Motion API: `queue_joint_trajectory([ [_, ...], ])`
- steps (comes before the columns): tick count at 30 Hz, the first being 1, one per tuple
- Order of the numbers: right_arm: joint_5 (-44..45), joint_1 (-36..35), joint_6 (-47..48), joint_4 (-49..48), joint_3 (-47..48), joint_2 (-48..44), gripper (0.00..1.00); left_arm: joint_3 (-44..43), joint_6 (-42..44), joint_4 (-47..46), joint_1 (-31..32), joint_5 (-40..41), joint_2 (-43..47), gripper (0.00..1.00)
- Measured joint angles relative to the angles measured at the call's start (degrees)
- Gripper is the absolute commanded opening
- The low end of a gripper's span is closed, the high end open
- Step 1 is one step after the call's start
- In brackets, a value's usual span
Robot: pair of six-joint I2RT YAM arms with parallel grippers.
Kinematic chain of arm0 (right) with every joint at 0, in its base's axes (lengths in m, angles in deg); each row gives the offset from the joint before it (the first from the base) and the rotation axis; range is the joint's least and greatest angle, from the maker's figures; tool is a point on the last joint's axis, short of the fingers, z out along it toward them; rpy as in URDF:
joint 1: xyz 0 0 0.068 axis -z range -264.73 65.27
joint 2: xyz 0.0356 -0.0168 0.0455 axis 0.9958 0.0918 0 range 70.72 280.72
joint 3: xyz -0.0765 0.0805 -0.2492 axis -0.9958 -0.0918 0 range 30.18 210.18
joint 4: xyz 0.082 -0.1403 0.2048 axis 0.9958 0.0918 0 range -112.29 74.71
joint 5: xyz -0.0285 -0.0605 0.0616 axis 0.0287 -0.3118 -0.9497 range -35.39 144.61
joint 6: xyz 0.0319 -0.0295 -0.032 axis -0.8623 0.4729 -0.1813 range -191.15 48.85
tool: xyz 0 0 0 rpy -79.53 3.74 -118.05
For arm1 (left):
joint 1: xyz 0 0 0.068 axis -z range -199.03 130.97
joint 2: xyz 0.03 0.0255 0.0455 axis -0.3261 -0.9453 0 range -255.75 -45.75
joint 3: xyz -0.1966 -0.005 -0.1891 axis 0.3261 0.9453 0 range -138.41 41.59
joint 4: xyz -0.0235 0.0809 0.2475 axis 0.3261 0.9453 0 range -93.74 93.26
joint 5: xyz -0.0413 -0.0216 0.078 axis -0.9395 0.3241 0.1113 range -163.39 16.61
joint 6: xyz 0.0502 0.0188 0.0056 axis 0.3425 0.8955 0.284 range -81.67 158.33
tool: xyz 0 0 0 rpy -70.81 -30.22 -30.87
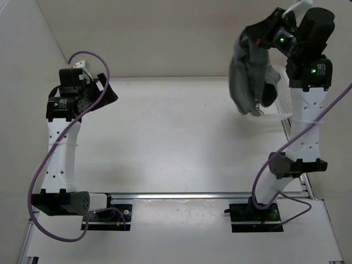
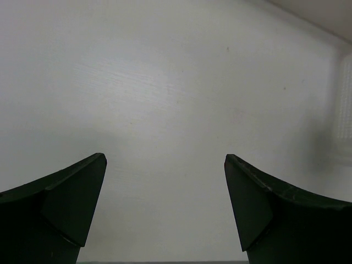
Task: Fold and stack the shorts
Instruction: Move the shorts to the center of the board
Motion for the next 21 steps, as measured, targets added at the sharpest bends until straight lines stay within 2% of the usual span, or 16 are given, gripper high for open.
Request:
queue_joint_trajectory([
  [4,-4.3,-11.8,1.5,-2.1,2.4,-2.7,0.00,-7.4,-1.3,1.8,-3.1,-0.4,-0.4,1.00],
  [6,-5.1,-16.2,2.7,-2.9,0.2,-4.7,0.00,-11.1,-1.8,2.8,-4.5,-0.4,-0.7,1.00],
  [10,-3.7,-21.5,6.1,-4.5,-15.8,-11.9,0.00,-14.3,-1.8,3.7,-4.8,-1.7,0.0,1.00],
  [12,-0.8,-23.1,7.8,-5.6,-28.6,-15.6,0.00,-12.5,-1.4,3.3,-4.5,-3.3,1.4,1.00],
  [14,2.8,-23.5,8.5,-4.8,-38.4,-16.4,0.53,-7.9,-0.9,3.0,-3.9,-4.9,3.7,1.00],
  [16,7.2,-22.8,8.8,-0.5,-43.3,-13.0,0.81,-2.9,-0.7,3.0,-2.7,-6.8,5.2,1.00],
  [19,12.6,-21.2,8.7,3.1,-47.1,-6.5,0.81,6.4,-0.9,2.4,-0.3,-8.7,6.0,1.00],
  [21,15.6,-20.1,7.6,4.3,-52.9,-6.3,0.72,12.9,-1.9,2.4,1.3,-8.6,5.8,1.00],
])
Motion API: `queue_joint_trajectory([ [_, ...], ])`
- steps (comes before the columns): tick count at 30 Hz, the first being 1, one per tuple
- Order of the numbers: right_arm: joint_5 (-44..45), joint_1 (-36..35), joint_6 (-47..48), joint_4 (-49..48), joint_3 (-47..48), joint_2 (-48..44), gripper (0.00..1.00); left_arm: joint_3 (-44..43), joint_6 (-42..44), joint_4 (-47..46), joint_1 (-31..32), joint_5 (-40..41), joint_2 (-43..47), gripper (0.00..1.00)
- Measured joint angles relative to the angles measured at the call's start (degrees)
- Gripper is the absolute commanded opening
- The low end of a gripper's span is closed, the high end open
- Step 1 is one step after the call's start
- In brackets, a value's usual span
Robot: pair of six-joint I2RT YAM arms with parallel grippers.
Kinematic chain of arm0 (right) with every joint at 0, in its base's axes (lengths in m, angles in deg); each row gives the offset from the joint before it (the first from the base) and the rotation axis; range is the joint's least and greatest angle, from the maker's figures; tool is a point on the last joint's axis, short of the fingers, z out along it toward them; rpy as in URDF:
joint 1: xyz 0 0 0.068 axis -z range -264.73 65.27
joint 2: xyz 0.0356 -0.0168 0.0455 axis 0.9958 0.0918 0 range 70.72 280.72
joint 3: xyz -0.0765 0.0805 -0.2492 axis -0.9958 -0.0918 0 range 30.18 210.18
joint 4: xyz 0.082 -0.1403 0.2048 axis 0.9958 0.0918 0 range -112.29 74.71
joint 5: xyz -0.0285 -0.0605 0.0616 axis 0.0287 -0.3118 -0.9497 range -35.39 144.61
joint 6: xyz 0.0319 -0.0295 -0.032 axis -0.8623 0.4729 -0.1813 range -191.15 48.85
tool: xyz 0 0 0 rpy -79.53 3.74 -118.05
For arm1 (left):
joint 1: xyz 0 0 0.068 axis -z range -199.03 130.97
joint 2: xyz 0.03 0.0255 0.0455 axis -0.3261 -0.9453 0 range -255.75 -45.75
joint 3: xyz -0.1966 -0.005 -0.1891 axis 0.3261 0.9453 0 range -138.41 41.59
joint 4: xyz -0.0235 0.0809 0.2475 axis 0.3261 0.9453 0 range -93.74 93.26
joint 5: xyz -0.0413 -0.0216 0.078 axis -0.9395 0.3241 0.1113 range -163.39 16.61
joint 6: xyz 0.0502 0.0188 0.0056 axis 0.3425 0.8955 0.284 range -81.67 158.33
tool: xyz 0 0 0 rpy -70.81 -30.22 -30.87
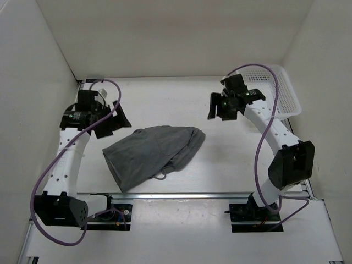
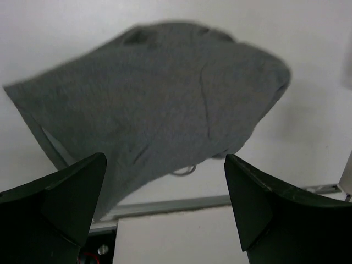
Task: Fold and stack the shorts
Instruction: Move the shorts to the center of the board, then flatten the shorts out
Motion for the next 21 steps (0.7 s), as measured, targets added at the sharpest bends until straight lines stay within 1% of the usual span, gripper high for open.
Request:
queue_joint_trajectory([
  [1,1.1,0.5,-0.7,0.9,-2.6,-0.8,0.63,3.3,-0.7,0.1,0.9,0.2,-0.1,0.97],
  [2,1.7,1.0,-1.5,1.3,-4.6,-1.9,0.37,6.7,-1.9,0.1,1.5,0.3,0.0,0.94],
  [3,2.1,1.4,-1.9,1.4,-6.6,-3.3,0.25,9.9,-3.1,0.1,2.1,0.3,0.5,0.90],
  [4,2.1,1.8,-3.1,1.6,-8.1,-5.0,0.15,13.4,-4.4,-0.2,2.7,0.4,1.3,0.85],
  [5,1.7,2.4,-4.4,1.1,-9.5,-6.7,0.10,16.9,-5.9,-0.7,3.1,0.5,2.5,0.79],
  [6,0.4,2.8,-5.3,0.5,-10.8,-8.4,0.08,20.3,-7.4,-0.8,3.5,0.4,3.8,0.75],
  [7,-1.2,3.3,-6.4,-0.8,-12.4,-9.9,0.11,23.0,-8.9,-0.8,4.0,0.4,5.0,0.75],
  [8,-2.7,3.6,-7.5,-1.8,-13.8,-11.0,0.19,25.7,-10.6,-1.1,4.5,0.4,6.2,0.76],
  [9,-4.6,3.7,-8.6,-3.3,-15.5,-11.6,0.38,28.3,-12.3,-1.7,5.2,0.5,7.7,0.81],
  [10,-6.5,3.4,-9.8,-4.8,-17.2,-11.6,0.45,30.4,-14.0,-1.7,5.9,0.5,8.7,0.92],
  [11,-7.9,3.0,-10.6,-5.6,-18.5,-11.0,0.51,32.3,-15.6,-1.7,6.5,0.5,9.7,0.97],
  [12,-9.4,2.1,-11.3,-6.3,-19.6,-9.5,0.61,34.1,-18.1,-2.0,7.3,0.5,10.7,1.00],
  [14,-11.2,-0.1,-12.4,-7.3,-19.9,-5.5,0.70,37.7,-22.3,-2.6,8.3,0.6,12.8,1.00],
  [16,-12.7,-2.5,-12.8,-8.7,-19.7,-1.2,0.73,40.8,-25.4,-3.1,8.8,0.8,14.5,1.00],
  [18,-13.9,-4.3,-12.9,-9.1,-19.2,2.3,0.73,43.1,-27.7,-3.2,9.1,0.9,14.8,1.00],
  [21,-15.0,-5.6,-13.1,-9.2,-16.9,7.0,0.73,45.4,-29.8,-3.6,9.6,1.0,12.6,1.00],
])
